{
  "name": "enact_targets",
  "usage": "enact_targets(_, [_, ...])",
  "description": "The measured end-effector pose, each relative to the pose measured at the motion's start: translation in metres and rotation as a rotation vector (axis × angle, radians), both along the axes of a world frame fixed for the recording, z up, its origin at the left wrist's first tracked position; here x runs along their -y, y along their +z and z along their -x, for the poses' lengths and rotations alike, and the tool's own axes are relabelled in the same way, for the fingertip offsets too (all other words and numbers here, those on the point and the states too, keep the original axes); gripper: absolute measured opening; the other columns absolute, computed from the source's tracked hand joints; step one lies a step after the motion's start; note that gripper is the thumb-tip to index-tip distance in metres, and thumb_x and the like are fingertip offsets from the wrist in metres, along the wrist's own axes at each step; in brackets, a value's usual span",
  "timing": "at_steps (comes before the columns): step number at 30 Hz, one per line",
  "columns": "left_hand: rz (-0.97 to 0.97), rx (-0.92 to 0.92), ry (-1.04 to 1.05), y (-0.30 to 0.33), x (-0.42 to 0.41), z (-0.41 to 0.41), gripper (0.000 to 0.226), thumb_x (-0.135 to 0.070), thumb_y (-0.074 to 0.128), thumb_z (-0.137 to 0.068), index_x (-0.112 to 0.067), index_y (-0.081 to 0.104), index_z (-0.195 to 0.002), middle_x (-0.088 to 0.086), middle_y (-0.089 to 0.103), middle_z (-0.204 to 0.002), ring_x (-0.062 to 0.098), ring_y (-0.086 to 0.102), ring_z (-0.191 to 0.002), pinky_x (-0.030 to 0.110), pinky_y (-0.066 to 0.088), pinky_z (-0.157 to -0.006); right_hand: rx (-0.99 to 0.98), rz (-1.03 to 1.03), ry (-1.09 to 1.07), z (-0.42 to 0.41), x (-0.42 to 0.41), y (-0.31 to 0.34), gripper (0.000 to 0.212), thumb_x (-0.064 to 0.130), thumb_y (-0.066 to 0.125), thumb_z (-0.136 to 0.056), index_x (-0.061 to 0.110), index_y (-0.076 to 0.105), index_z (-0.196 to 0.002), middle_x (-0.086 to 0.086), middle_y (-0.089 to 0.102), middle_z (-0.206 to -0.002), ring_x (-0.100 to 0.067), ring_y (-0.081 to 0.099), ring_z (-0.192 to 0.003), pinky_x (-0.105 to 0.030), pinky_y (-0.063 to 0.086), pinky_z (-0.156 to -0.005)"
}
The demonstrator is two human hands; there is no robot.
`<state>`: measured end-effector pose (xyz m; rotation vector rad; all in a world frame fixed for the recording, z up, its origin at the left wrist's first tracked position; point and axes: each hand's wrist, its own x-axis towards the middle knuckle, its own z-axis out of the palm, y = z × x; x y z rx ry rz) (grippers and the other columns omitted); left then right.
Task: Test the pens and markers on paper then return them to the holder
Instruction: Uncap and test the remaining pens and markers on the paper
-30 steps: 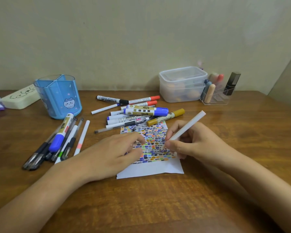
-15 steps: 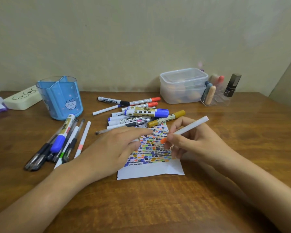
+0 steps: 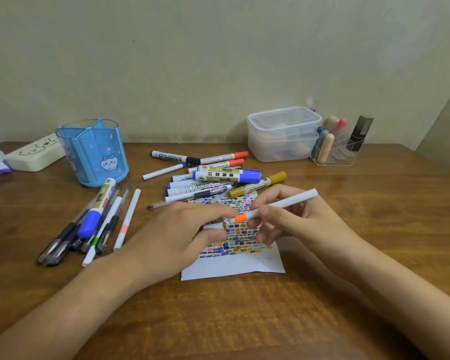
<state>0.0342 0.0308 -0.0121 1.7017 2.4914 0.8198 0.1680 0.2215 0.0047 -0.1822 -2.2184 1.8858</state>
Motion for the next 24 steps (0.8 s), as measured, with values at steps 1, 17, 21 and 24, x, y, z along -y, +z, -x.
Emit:
enact_targets(1, [-0.011, 0.007, -0.002, 0.000, 0.000, 0.000, 0.033, -0.033, 0.062, -0.096, -0.043, 0.060, -0.128, -0.022, 0.068, -0.116, -0.021, 0.050, -0.092, 0.004, 0.038, -0.075, 0.000, -0.005, -0.005, 0.000, 0.000, 0.000, 0.018, 0.019, 0.065, -0.091, 0.004, 0.068, -0.100, -0.013, 0.076, -0.087, -0.021, 0.071, -0.070, -0.027, 0.059, -0.065])
enact_targets(17, [-0.035, 0.049, -0.014, 0.003, 0.000, -0.005, 0.022, -0.038, 0.057, -0.096, -0.045, 0.061, -0.117, -0.019, 0.065, -0.084, 0.001, 0.056, -0.087, 0.016, 0.040, -0.066, 0.003, 0.006, 0.053, 0.003, 0.003, -0.006, 0.012, 0.011, 0.074, -0.085, 0.013, 0.070, -0.096, -0.009, 0.076, -0.087, -0.021, 0.070, -0.070, -0.034, 0.058, -0.067])
enact_targets(21, [-0.020, 0.056, -0.001, 0.003, 0.001, -0.001, 0.017, -0.038, 0.053, -0.099, -0.043, 0.061, -0.113, -0.022, 0.068, -0.088, 0.000, 0.059, -0.083, 0.018, 0.038, -0.058, 0.009, -0.013, 0.019, 0.003, 0.003, -0.004, 0.022, 0.020, 0.069, -0.087, 0.014, 0.069, -0.108, -0.012, 0.077, -0.089, -0.021, 0.070, -0.069, -0.033, 0.059, -0.067])
enact_targets(24, [-0.061, 0.053, 0.047, 0.002, 0.004, 0.005, 0.013, -0.035, 0.052, -0.099, -0.040, 0.061, -0.108, -0.021, 0.066, -0.081, 0.003, 0.059, -0.082, 0.018, 0.037, -0.056, -0.029, -0.015, -0.039, 0.002, -0.001, -0.002, 0.022, 0.025, 0.067, -0.087, 0.015, 0.071, -0.106, -0.011, 0.076, -0.088, -0.018, 0.069, -0.067, -0.027, 0.059, -0.064])
